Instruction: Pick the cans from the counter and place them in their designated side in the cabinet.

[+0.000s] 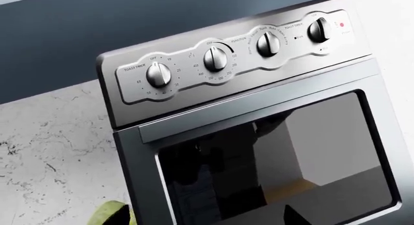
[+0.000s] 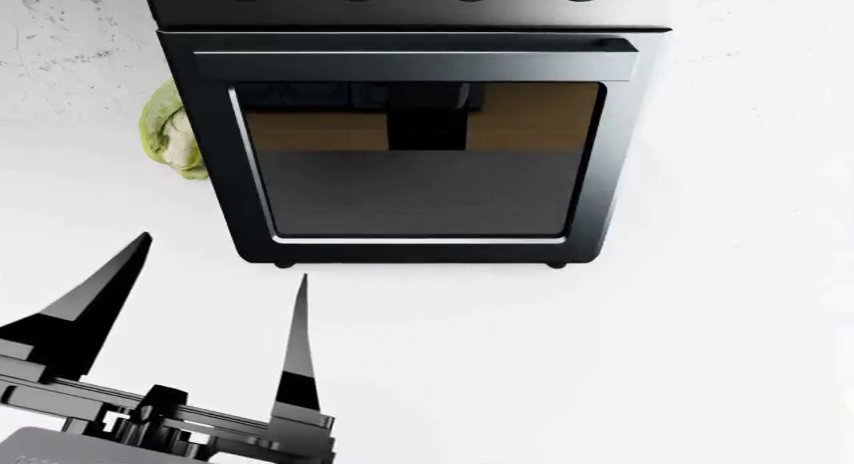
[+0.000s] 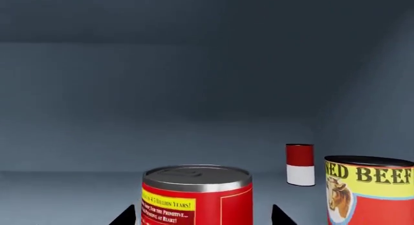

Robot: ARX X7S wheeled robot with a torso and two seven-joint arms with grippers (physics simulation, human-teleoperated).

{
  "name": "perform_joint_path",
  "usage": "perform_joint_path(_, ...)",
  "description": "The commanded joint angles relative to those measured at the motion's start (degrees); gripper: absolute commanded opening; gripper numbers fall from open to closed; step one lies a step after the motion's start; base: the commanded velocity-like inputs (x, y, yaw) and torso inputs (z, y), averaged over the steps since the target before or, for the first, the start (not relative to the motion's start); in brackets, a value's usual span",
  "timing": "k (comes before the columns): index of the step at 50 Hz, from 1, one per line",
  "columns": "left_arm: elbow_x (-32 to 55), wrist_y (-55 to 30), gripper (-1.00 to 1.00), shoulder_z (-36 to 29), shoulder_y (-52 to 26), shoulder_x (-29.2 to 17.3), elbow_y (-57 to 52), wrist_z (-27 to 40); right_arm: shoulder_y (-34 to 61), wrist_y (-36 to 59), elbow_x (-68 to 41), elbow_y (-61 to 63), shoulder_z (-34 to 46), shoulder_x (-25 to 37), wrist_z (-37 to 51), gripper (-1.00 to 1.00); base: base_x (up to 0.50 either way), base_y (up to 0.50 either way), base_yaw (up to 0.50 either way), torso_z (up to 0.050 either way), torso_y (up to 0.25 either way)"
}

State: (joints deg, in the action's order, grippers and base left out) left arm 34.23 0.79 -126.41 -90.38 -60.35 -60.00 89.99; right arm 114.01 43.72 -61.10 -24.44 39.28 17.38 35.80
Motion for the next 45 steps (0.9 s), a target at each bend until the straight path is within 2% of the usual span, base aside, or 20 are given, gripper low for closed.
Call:
perform_joint_path(1, -0.62, -0.03, 1.0, -0.25, -0.27, -0.59, 0.0, 0.0, -0.3, 3.1, -4.82, 5.07, -2.54, 1.71, 2.96, 1.0, 0.0, 0.0, 0.0, 0.0, 0.0)
perform_joint_path(21, -0.36, 0.89, 1.0, -2.11, -2.97, -0.56, 0.0, 0.0, -0.86, 8.11, -12.8, 17.61, -6.95, 5.41, 10.42, 1.0, 0.0, 0.0, 0.0, 0.0, 0.0)
perform_joint_path(35, -2.35, 2.16, 1.0, -4.24, -3.42, -1.27, 0.0, 0.0, -0.71, 12.45, -21.01, 31.62, -10.86, 8.9, 22.65, 1.0, 0.0, 0.0, 0.0, 0.0, 0.0)
perform_joint_path(45, -2.73, 2.37, 1.0, -4.69, -3.5, -1.17, 0.0, 0.0, -1.83, 14.43, -35.7, 37.84, -15.44, 11.05, 34.84, 1.0, 0.0, 0.0, 0.0, 0.0, 0.0)
